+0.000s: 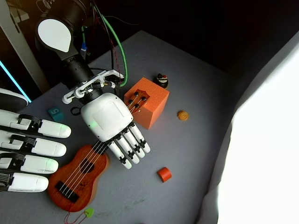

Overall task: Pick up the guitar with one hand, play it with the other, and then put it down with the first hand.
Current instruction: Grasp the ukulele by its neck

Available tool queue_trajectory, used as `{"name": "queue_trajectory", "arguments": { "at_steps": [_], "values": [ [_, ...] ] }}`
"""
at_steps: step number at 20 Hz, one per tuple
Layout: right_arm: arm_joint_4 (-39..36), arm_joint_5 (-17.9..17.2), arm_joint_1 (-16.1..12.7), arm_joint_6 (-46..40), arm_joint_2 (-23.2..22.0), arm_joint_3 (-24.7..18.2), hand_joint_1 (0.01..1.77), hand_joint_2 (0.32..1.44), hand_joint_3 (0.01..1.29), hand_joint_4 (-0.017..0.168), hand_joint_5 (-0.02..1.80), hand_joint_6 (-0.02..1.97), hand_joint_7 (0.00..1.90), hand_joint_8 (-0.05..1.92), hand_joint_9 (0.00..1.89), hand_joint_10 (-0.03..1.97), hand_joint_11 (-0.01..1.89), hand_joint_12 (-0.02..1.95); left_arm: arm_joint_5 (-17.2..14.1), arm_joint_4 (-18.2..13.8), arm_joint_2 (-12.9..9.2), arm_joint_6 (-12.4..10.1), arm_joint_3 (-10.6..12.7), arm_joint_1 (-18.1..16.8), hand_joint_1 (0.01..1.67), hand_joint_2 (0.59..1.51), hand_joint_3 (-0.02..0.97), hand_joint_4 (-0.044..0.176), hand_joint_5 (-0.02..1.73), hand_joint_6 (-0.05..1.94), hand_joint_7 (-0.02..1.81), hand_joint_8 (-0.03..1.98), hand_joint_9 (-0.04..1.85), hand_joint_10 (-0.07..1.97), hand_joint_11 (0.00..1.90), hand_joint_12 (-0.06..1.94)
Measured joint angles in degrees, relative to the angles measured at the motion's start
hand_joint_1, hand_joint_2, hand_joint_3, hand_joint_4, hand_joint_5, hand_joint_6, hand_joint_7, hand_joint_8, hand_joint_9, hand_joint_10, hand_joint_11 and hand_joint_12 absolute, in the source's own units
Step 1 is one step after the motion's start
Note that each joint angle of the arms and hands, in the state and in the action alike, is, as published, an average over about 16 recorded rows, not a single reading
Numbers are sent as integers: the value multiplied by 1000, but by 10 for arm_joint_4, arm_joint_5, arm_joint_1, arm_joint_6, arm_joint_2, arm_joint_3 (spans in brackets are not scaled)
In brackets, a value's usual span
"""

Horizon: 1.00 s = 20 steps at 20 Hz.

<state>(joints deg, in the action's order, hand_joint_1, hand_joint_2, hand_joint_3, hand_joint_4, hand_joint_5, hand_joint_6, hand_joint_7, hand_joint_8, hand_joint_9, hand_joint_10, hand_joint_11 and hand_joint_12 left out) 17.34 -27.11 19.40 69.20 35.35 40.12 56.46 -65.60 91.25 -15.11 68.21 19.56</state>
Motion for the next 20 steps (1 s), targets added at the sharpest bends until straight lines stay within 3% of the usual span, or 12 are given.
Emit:
{"name": "queue_trajectory", "arguments": {
  "at_steps": [10,12,14,17,20],
  "values": [
    [0,0,0,0,0,0,57,1348,17,-2,199,38,230,15,214,28,22,507,-14,-5,0,0,11,8,1308,1103,-4,-1,25,-9,31,-6,31,22,17,46],
    [0,0,0,0,0,0,58,1348,17,-2,202,38,236,15,215,27,22,504,-16,-6,0,0,11,9,1309,1094,-4,-1,59,14,72,34,59,76,17,191],
    [0,0,0,0,0,0,66,1348,16,-2,205,38,240,15,215,27,22,504,-17,-6,0,0,12,9,1299,1083,-3,-2,108,124,104,199,85,265,28,422],
    [0,0,0,0,0,0,78,1348,16,-2,209,39,245,15,218,26,22,502,-19,-7,0,0,12,9,1275,1064,6,-2,233,452,196,551,179,615,125,775],
    [0,0,0,0,0,0,95,1349,16,-2,211,38,250,15,221,25,22,495,-21,-7,0,0,12,10,1255,1043,7,-1,442,810,413,914,391,975,329,1136]
  ]
}}
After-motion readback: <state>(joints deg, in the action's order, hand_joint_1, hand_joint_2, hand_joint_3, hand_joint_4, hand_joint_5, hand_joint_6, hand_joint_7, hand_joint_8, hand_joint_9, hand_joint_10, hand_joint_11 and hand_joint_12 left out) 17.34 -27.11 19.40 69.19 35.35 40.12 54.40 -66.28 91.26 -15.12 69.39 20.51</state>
